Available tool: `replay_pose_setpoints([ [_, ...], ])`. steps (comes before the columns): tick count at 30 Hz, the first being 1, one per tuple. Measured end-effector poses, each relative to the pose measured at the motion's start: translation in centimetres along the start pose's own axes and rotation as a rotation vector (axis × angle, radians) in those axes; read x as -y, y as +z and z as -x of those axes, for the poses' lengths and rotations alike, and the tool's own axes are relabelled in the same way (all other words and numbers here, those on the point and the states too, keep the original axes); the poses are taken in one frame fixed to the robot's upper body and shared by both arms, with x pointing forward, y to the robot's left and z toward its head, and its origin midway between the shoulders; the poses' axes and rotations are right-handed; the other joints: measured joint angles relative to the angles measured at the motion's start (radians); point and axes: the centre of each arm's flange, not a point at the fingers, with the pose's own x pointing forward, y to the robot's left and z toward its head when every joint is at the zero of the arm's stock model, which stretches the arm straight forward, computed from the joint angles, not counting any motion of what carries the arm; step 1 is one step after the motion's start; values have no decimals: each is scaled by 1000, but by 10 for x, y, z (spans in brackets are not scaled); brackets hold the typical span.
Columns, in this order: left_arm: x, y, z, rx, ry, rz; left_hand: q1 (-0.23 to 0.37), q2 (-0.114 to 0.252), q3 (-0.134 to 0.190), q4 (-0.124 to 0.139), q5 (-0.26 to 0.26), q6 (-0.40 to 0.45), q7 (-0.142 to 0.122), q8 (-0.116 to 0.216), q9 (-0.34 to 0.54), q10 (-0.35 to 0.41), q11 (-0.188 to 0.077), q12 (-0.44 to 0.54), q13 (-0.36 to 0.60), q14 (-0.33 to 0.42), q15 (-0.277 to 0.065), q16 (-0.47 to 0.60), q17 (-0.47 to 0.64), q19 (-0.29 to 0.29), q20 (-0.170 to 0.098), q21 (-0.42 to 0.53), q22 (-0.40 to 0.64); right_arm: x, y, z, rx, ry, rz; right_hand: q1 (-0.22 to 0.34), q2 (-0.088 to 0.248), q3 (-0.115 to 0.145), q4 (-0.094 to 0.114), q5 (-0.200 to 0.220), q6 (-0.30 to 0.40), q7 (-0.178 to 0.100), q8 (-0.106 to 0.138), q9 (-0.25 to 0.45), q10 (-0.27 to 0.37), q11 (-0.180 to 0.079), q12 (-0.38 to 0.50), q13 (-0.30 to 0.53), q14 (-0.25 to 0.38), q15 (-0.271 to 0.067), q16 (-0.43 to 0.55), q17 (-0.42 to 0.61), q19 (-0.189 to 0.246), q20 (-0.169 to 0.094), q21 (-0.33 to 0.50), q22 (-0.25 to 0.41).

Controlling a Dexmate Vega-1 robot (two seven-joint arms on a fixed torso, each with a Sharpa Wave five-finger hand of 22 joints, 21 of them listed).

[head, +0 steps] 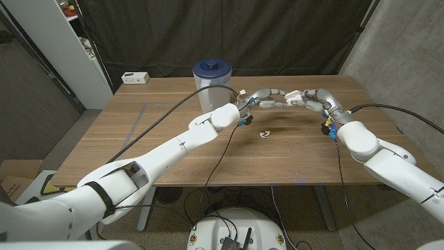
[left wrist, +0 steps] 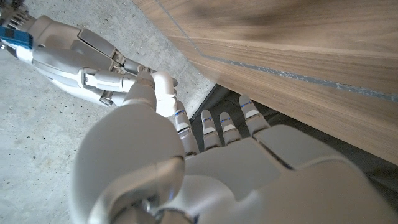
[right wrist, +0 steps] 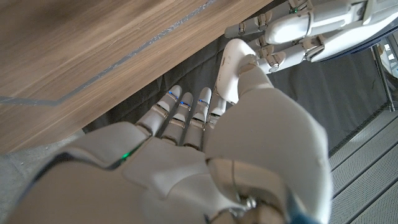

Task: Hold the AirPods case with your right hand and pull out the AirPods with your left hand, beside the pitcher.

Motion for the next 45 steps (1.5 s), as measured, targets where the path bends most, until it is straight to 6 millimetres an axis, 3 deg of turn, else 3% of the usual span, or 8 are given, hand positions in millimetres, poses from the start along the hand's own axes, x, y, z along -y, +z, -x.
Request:
replay_pose_setpoints([
  [21, -1, 5, 29, 16, 73, -24, 0, 0, 0, 0, 0, -20, -13, -8, 0, 7, -7, 11, 9, 13, -12, 0, 5, 7, 0, 0, 0, -5, 3, 7, -9, 5, 8, 3, 2, 0, 0, 0, 0, 0, -6, 0, 0, 0, 0, 0, 0, 0, 0, 0, 0, 0, 0, 0],
  [38, 3, 10, 44, 70, 152, 31, -10, 1, 0, 0, 0, 4, -11, -8, 3, 55, -27, 33, 18, 70, -34, 11, 5, 25, 0, 0, 0, 8, 1, 13, -21, -12, 20, 3, 2, -1, 0, 0, -2, -2, -4, 0, 0, 0, 0, 0, 0, 0, 0, 0, 0, 0, 0, 0],
  [45, 5, 11, 51, 63, 185, 66, -13, 5, 0, 0, 0, 9, -9, -8, 3, 59, -23, 35, 18, 76, -40, 11, 5, 25, 0, 0, 0, 14, -1, 12, -30, -2, 17, 3, 2, -1, 0, 0, -2, -2, -4, 0, 0, 0, 0, 0, 0, 0, 0, 0, 0, 0, 0, 0],
])
